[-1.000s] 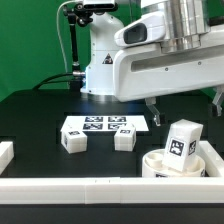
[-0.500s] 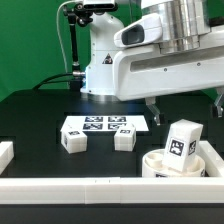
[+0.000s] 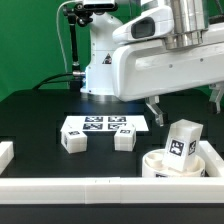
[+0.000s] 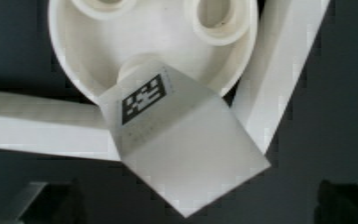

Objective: Assemble stool

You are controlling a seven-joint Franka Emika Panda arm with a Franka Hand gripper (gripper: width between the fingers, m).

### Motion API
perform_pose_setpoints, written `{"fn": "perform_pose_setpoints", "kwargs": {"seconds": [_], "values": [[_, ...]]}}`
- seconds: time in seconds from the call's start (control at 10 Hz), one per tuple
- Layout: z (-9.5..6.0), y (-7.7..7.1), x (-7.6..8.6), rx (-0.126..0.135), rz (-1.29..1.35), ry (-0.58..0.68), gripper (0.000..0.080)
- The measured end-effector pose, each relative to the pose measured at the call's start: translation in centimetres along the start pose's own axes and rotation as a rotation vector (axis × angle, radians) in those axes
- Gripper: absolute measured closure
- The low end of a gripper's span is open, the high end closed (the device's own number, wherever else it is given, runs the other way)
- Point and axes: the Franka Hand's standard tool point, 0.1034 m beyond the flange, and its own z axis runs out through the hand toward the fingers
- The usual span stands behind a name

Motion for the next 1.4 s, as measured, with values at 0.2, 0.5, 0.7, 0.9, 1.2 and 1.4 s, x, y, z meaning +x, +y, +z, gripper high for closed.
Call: {"fn": "perform_pose_setpoints", "kwargs": {"seconds": [0.2, 0.5, 0.7, 0.9, 1.2, 1.4], "values": [[0.0, 0.3, 0.4, -0.037, -0.274, 0.039, 0.0151], [0.1, 0.9, 0.4, -0.087, -0.724, 0.039, 0.0151], [0.2, 1.1, 0.4, -0.107, -0.894, 0.019, 0.0151], [0.2, 1.4, 0.3, -0.119, -1.027, 0.004, 0.0151], [0.1, 1.3, 0.5, -0.144, -1.304, -0.026, 0.0151], [0.1, 1.2, 0.5, -0.165, -1.530, -0.063, 0.0151]]}}
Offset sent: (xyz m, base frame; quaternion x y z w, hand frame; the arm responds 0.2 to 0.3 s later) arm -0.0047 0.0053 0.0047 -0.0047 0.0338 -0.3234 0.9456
